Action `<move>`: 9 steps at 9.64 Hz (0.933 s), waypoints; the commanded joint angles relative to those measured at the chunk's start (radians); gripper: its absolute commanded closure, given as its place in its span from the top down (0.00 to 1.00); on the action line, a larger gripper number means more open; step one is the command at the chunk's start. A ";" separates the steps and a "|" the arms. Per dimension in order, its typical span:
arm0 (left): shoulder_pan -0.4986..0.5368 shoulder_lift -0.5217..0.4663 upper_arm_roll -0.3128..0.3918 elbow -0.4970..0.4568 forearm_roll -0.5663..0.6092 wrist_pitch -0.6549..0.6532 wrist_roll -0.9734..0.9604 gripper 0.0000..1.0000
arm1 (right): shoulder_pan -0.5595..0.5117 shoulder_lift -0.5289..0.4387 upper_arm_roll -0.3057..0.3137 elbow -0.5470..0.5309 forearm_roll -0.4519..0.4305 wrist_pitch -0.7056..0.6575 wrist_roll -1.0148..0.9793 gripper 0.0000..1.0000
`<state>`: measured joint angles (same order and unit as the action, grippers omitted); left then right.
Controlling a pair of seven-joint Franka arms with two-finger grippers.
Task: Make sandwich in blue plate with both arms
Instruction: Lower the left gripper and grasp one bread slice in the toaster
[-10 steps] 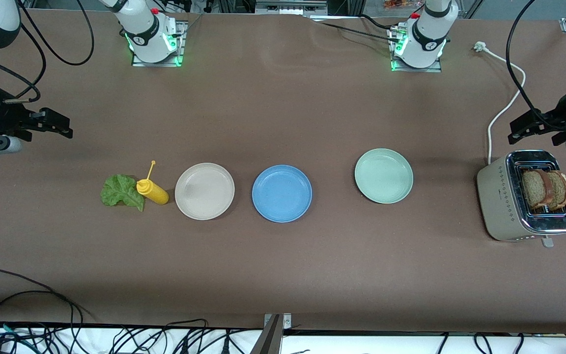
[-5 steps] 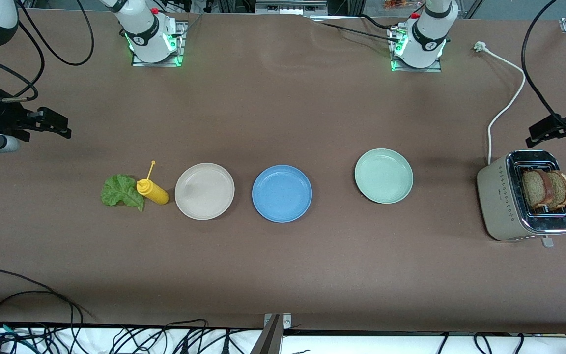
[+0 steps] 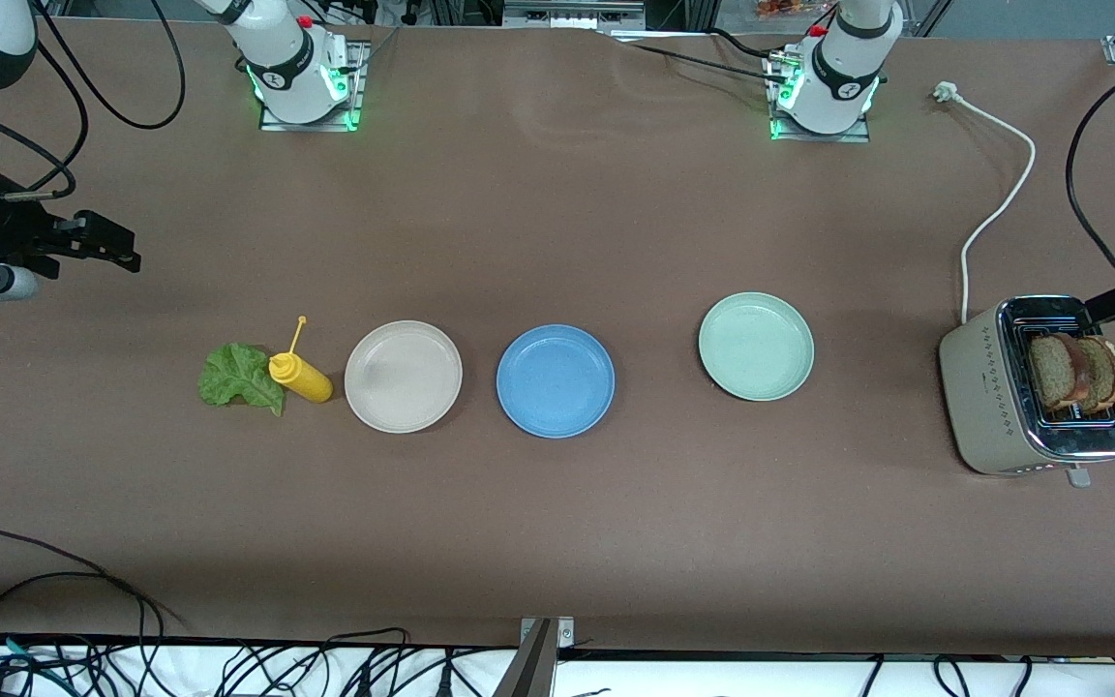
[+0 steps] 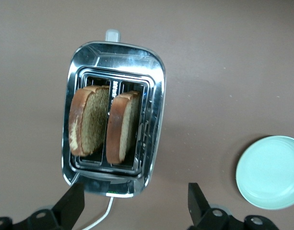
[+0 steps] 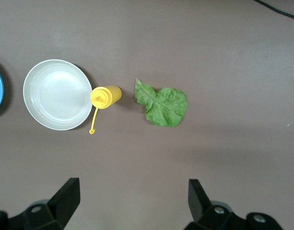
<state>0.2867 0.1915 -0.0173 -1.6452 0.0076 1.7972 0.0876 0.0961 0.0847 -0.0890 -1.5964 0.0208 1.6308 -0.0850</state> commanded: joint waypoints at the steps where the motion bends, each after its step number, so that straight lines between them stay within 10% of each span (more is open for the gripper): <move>1: 0.046 0.112 -0.013 -0.005 0.031 0.121 0.007 0.90 | 0.008 0.003 0.005 0.018 0.001 -0.016 0.014 1.00; 5: 0.051 0.193 -0.013 -0.011 0.032 0.183 0.009 0.71 | 0.013 0.004 0.003 0.012 0.004 -0.029 0.016 1.00; 9: 0.051 0.195 -0.018 -0.010 0.100 0.177 0.012 0.02 | 0.013 0.004 0.003 0.012 0.004 -0.031 0.014 1.00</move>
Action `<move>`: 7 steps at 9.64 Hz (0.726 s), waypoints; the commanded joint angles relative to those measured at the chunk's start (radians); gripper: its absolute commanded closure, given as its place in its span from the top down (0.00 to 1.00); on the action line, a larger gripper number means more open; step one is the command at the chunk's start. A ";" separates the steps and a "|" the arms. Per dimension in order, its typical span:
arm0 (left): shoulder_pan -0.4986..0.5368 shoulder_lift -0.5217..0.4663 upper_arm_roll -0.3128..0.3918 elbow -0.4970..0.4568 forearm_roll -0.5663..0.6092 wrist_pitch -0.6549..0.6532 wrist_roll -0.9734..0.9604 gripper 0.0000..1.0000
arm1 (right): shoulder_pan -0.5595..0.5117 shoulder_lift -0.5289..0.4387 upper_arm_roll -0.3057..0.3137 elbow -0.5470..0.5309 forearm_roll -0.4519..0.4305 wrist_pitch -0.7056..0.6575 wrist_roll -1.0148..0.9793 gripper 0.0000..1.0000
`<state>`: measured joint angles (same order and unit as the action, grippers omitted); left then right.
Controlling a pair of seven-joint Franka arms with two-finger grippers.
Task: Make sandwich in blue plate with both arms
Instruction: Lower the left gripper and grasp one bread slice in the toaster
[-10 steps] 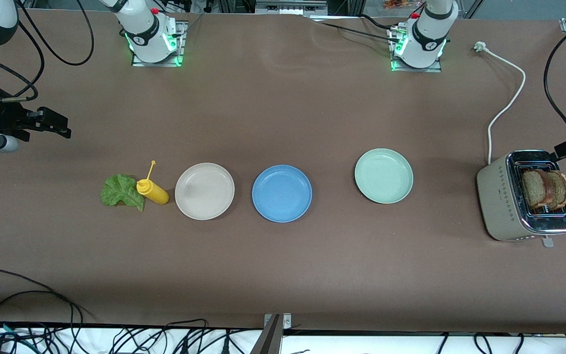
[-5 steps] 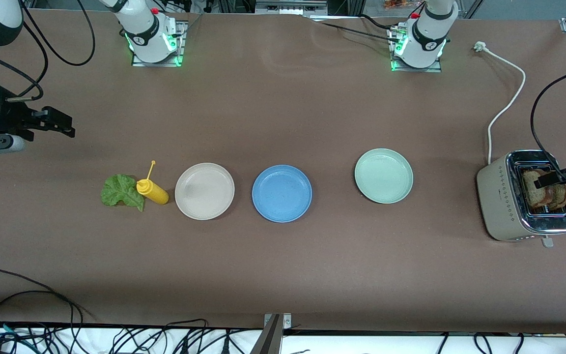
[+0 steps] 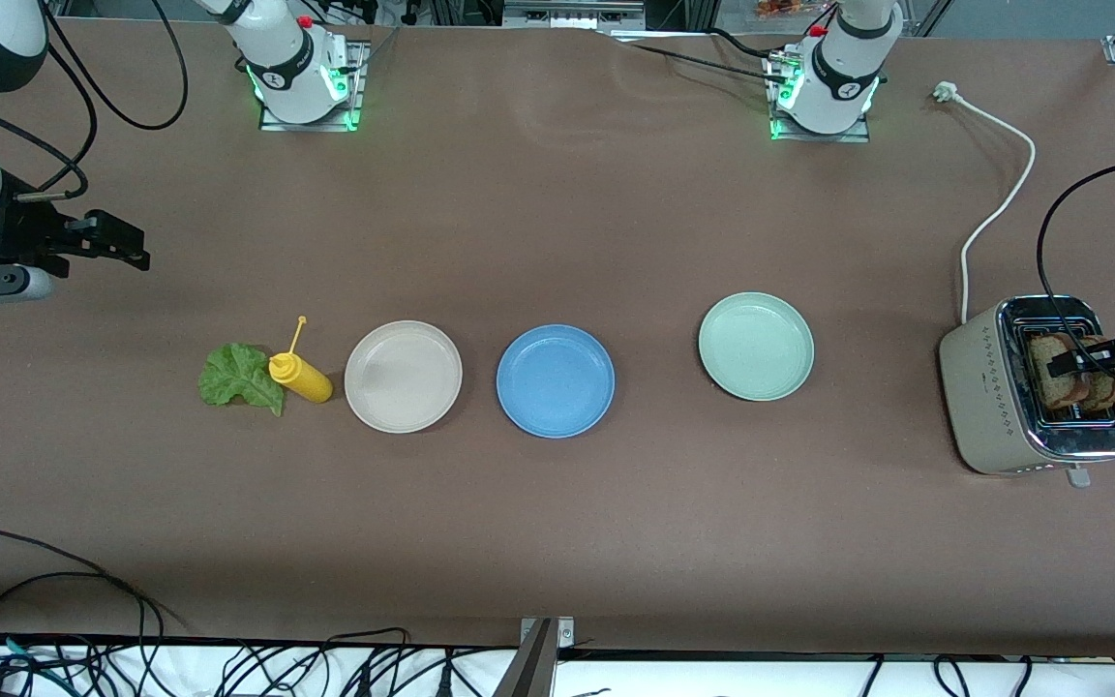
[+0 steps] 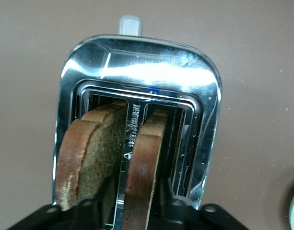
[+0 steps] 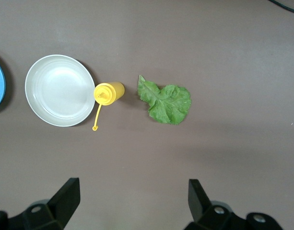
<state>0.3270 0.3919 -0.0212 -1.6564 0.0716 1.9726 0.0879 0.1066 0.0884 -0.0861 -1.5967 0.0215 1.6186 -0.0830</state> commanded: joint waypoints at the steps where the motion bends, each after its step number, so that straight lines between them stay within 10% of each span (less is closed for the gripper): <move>1: 0.010 -0.005 -0.014 0.003 0.036 0.000 0.041 0.00 | 0.004 -0.001 0.000 0.012 0.003 -0.020 0.015 1.00; 7: 0.010 -0.094 -0.014 0.023 0.036 -0.004 0.095 0.00 | 0.002 0.001 -0.001 0.020 -0.009 -0.014 0.002 1.00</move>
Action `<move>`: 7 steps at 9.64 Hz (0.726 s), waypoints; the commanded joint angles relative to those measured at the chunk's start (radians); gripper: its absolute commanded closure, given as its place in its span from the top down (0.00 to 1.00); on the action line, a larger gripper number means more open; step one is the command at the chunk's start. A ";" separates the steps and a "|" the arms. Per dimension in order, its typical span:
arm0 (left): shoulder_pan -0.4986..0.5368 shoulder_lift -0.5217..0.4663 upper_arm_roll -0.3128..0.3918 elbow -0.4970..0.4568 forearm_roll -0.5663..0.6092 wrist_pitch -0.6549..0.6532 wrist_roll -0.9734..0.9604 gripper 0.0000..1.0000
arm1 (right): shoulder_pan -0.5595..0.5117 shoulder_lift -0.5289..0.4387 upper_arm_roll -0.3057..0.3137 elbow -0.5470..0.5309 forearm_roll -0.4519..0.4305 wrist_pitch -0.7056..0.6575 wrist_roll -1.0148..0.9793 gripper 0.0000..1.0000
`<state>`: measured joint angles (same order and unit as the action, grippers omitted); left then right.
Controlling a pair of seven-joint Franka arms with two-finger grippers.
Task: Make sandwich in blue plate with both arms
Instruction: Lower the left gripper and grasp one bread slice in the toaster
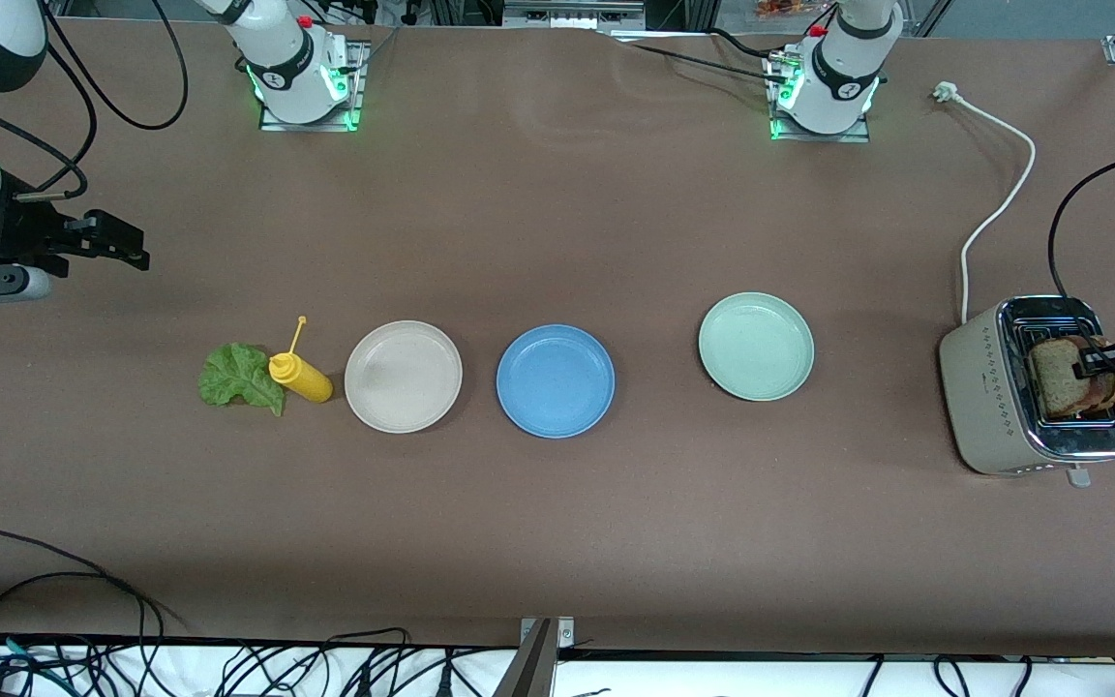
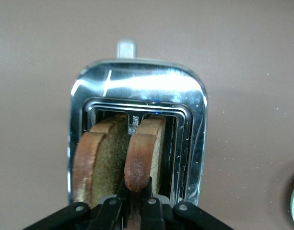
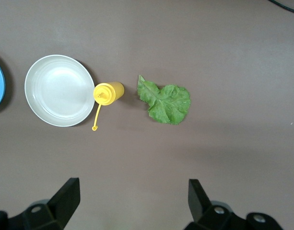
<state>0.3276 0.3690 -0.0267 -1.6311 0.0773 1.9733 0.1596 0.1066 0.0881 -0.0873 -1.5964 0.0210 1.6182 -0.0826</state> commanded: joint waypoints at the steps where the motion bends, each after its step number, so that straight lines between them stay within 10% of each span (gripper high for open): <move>1: 0.010 -0.096 -0.010 -0.001 0.016 -0.007 0.021 0.00 | 0.001 0.001 -0.002 0.019 -0.009 -0.014 -0.005 1.00; 7: 0.008 -0.272 -0.033 -0.001 0.013 -0.057 0.024 0.00 | -0.007 0.011 -0.005 0.018 0.003 -0.020 -0.026 1.00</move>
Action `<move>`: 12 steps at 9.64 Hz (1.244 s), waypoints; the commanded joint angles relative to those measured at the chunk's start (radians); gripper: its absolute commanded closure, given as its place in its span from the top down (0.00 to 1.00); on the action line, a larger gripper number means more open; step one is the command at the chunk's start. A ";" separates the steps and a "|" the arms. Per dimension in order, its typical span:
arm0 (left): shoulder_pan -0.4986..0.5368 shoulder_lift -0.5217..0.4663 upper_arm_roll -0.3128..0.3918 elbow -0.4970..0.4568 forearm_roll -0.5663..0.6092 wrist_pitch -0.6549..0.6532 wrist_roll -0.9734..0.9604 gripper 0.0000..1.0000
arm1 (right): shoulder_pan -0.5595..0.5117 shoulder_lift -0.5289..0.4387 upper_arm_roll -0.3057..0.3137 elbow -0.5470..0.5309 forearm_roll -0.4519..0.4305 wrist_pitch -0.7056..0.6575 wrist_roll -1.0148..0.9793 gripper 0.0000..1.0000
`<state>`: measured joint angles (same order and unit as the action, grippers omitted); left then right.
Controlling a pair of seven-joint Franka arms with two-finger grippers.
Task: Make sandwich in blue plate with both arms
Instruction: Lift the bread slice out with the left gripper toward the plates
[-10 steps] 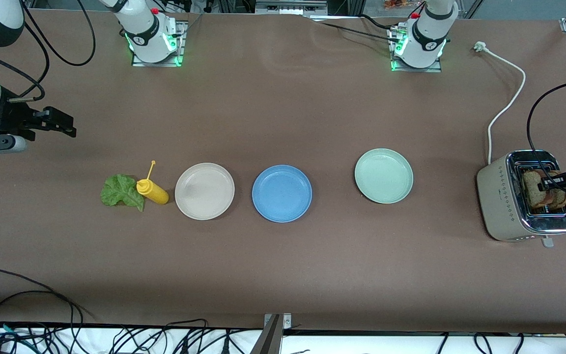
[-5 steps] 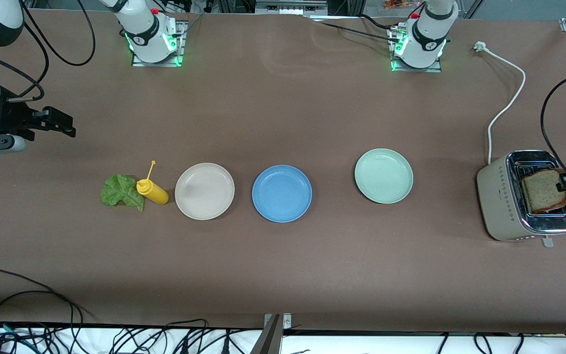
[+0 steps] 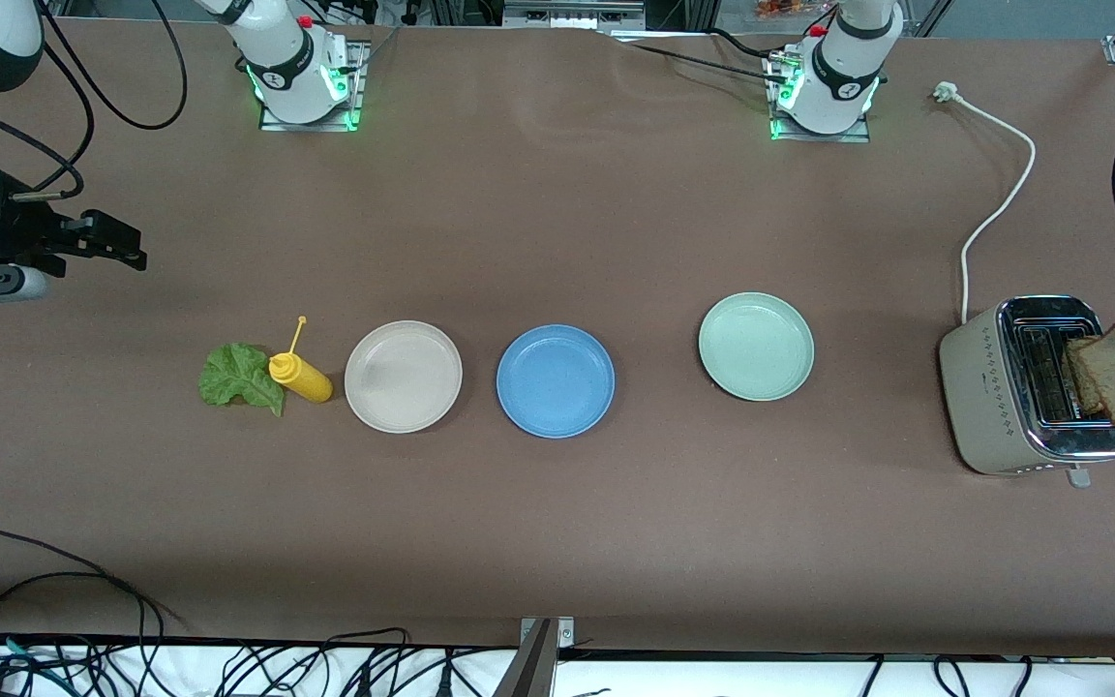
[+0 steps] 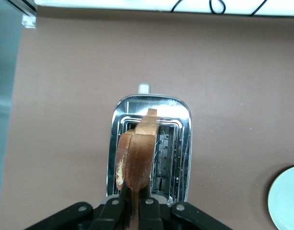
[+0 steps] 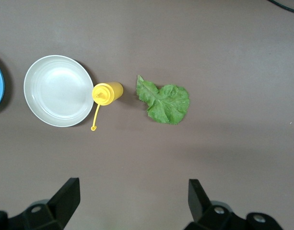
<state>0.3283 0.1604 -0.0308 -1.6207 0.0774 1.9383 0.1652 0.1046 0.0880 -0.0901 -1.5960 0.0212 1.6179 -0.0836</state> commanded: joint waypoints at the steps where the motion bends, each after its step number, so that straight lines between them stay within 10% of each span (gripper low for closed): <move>1: 0.008 -0.079 -0.037 -0.011 0.012 -0.041 0.022 0.00 | -0.003 0.012 0.000 0.018 0.003 -0.020 -0.030 1.00; 12: -0.003 -0.064 -0.253 -0.022 -0.093 -0.107 0.099 0.00 | 0.000 0.009 0.003 0.018 0.002 -0.023 -0.033 1.00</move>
<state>0.3250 0.0787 -0.2217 -1.6405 0.0023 1.8372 0.2521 0.1057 0.0957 -0.0899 -1.5959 0.0213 1.6166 -0.1004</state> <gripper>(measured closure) 0.912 0.000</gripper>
